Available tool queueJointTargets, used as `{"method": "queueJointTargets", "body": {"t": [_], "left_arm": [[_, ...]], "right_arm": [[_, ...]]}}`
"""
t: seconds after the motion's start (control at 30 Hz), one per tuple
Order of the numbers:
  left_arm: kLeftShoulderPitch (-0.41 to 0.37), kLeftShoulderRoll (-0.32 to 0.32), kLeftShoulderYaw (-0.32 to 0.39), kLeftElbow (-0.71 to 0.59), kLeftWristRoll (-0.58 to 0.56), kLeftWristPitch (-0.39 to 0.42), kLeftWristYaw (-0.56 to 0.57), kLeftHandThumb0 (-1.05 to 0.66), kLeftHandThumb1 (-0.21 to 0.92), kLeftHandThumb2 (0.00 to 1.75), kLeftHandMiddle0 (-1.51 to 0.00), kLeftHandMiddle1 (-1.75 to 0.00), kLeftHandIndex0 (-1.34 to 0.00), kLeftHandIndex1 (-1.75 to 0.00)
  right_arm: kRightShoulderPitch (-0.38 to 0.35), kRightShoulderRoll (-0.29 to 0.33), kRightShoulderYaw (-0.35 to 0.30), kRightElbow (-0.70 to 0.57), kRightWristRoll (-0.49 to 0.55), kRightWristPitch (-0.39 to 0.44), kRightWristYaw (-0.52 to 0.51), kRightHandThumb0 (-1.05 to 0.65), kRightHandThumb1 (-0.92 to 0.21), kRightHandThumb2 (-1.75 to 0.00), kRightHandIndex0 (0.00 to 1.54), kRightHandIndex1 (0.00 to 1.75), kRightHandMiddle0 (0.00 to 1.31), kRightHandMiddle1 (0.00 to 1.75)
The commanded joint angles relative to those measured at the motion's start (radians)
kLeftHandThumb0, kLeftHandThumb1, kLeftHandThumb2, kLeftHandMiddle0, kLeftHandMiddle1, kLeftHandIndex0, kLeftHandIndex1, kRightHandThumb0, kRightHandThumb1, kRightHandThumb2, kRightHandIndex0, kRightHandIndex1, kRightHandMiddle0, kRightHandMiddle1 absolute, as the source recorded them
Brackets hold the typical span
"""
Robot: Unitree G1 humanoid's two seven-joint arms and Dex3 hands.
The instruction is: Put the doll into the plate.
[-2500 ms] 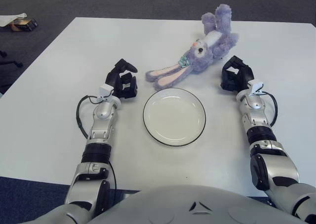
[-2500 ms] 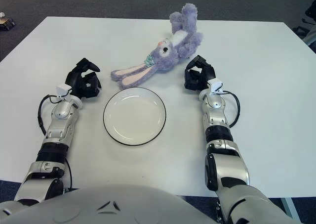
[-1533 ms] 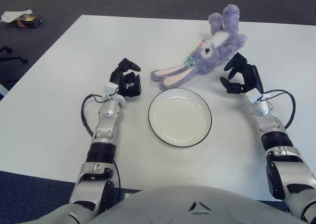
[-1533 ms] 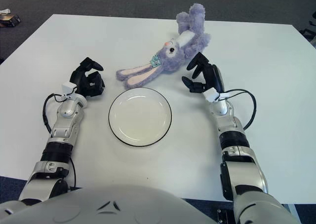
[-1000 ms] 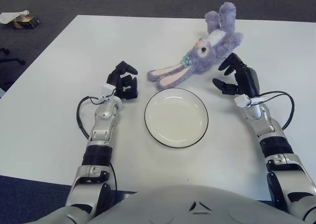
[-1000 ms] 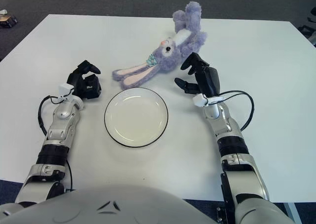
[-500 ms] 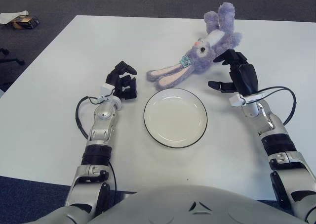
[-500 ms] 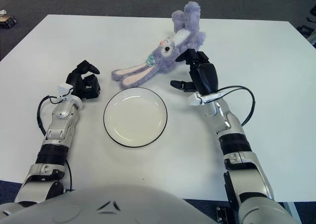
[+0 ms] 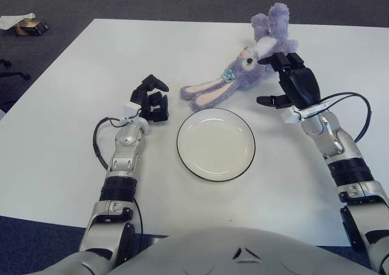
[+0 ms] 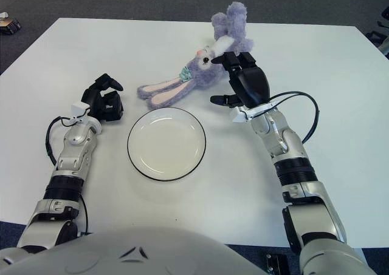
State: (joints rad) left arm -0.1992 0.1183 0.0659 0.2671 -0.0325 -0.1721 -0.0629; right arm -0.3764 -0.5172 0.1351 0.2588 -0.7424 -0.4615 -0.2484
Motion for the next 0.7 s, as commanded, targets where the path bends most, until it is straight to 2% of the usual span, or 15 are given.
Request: {"method": "queueJointTargets", "body": {"t": [0.0, 0.33, 0.67], "left_arm": [[0.056, -0.006, -0.005, 0.064, 0.001, 0.026, -0.013, -0.49, 0.29, 1.35, -1.15, -1.75, -0.63, -1.75], [0.053, -0.009, -0.008, 0.070, 0.005, 0.020, -0.007, -0.49, 0.30, 1.34, -1.16, -1.75, -0.63, -1.75], [0.054, -0.011, -0.018, 0.064, 0.019, 0.021, 0.001, -0.50, 0.27, 1.37, -1.16, -1.75, -0.65, -1.75]], "right_arm": [[-0.039, -0.037, 0.009, -0.026, -0.012, 0.002, 0.029, -0.68, -0.51, -0.75, 0.10, 0.82, 0.00, 0.89], [-0.085, -0.081, 0.032, -0.015, -0.017, -0.014, 0.052, -0.70, -0.56, -0.71, 0.10, 0.81, 0.00, 0.87], [-0.130, -0.116, 0.067, -0.006, -0.033, -0.015, 0.110, -0.71, -0.55, -0.71, 0.07, 0.62, 0.00, 0.79]]}}
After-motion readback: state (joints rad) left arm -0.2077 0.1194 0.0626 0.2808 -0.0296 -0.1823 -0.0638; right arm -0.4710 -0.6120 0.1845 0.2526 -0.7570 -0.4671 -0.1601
